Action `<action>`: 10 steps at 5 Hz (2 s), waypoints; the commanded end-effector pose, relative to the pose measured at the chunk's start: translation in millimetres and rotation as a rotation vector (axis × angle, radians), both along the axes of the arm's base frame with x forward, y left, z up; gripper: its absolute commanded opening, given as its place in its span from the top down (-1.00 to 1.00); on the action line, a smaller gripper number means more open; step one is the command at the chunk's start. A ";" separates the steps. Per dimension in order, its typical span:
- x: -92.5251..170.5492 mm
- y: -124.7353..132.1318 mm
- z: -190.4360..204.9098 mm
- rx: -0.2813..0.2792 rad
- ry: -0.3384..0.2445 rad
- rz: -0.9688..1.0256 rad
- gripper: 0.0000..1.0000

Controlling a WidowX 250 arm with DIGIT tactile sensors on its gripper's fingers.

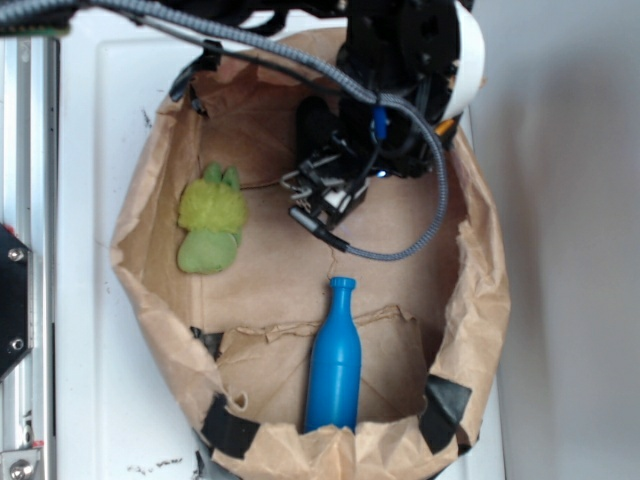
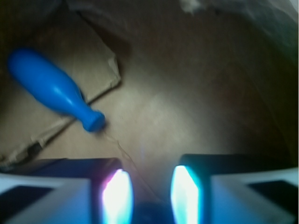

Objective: Grab the plastic pickle.

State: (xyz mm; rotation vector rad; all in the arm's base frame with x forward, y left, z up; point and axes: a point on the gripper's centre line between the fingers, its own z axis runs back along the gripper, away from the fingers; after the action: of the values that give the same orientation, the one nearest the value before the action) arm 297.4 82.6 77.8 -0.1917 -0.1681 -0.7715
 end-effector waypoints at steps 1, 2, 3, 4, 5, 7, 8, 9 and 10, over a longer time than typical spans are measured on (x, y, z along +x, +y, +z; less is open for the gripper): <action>14.3 35.8 -12.0 0.133 -0.055 -0.073 -1.00; 14.3 35.8 -12.0 0.133 -0.055 -0.073 -1.00; 14.3 35.8 -12.0 0.133 -0.055 -0.073 -1.00; 14.3 35.8 -12.0 0.133 -0.055 -0.073 -1.00; 14.3 35.8 -12.0 0.133 -0.055 -0.073 -1.00; -0.9 13.5 -10.0 0.164 -0.149 -0.145 -1.00; 0.2 7.4 -4.3 0.167 -0.158 -0.146 -1.00; 0.6 -2.7 7.4 0.249 -0.148 -0.154 -1.00; 3.5 -2.5 4.0 0.368 -0.098 -0.131 -1.00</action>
State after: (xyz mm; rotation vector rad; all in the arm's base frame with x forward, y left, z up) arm 291.0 84.3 65.4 0.1511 -0.0661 -0.9119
